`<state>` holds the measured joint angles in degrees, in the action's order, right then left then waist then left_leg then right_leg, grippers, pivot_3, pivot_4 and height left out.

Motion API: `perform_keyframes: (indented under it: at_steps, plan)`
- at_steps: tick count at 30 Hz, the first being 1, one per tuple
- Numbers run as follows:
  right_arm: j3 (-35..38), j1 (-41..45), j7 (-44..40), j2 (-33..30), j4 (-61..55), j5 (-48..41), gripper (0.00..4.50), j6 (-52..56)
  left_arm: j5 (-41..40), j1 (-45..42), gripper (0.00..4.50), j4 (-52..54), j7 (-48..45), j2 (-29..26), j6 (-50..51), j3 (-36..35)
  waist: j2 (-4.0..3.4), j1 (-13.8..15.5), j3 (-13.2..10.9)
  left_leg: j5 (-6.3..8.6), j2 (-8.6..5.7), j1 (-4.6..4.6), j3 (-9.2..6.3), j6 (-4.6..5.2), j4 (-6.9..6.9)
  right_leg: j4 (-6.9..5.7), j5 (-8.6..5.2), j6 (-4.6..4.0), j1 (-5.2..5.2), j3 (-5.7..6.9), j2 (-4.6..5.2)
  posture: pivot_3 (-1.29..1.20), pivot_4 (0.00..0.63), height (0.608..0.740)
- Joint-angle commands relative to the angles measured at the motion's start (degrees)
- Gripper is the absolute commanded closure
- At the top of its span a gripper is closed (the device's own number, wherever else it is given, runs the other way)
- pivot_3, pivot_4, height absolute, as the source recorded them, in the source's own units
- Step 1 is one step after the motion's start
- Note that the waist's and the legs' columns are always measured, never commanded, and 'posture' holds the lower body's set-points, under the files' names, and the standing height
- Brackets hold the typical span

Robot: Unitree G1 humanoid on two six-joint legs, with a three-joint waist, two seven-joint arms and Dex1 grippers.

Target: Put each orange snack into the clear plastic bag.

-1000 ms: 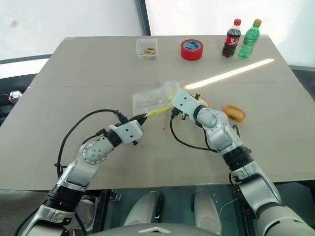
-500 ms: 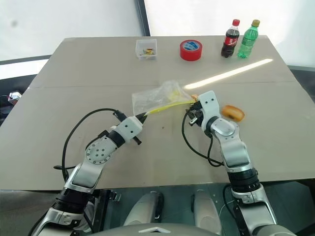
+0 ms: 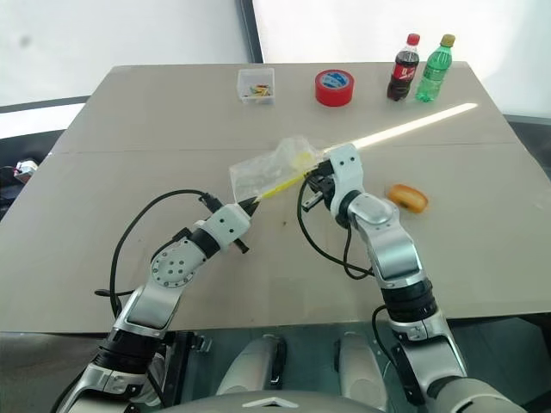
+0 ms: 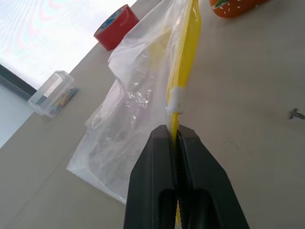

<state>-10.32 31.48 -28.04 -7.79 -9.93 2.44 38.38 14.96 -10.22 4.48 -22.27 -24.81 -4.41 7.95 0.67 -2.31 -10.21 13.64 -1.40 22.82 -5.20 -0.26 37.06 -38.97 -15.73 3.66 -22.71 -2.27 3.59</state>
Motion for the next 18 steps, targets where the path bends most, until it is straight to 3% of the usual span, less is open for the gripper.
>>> perform_keyframes:
  at_steps: [1,13,17,18]
  plan:
    - [-0.5,1.7,0.4,0.4,-0.6,-1.2,4.44,-1.7,-0.2,-0.2,4.50,1.3,0.1,-0.1,-1.8,0.2,0.00,0.0,0.0,0.00,0.00,0.00,-0.01,0.00,0.00,0.00,0.00,0.00,0.00,0.00,0.00,0.00,0.150,0.740]
    - [-4.2,4.0,2.1,2.0,8.7,0.3,4.44,-7.9,-1.8,-0.7,4.50,1.0,-0.5,0.6,-3.7,1.0,0.00,0.0,0.0,0.00,0.00,0.00,-0.01,0.00,-0.01,-0.01,0.00,0.00,-0.01,0.01,0.00,0.00,0.150,0.740]
    - [-10.6,7.5,2.1,-1.5,16.6,7.4,4.44,-20.9,-1.9,-1.1,4.50,0.6,-0.7,0.7,-3.8,1.1,0.00,-0.1,0.0,0.00,0.00,0.00,0.02,0.00,0.00,0.00,0.00,0.00,-0.02,-0.01,0.00,0.00,0.150,0.740]
    - [-12.9,8.6,1.9,-2.6,18.7,9.8,3.90,-24.8,-1.7,-1.1,4.50,0.6,-0.5,0.8,-3.8,1.1,-0.01,-0.1,0.0,0.00,0.00,0.00,0.05,0.00,0.00,0.00,0.00,0.00,-0.03,-0.01,0.00,0.00,0.150,0.740]
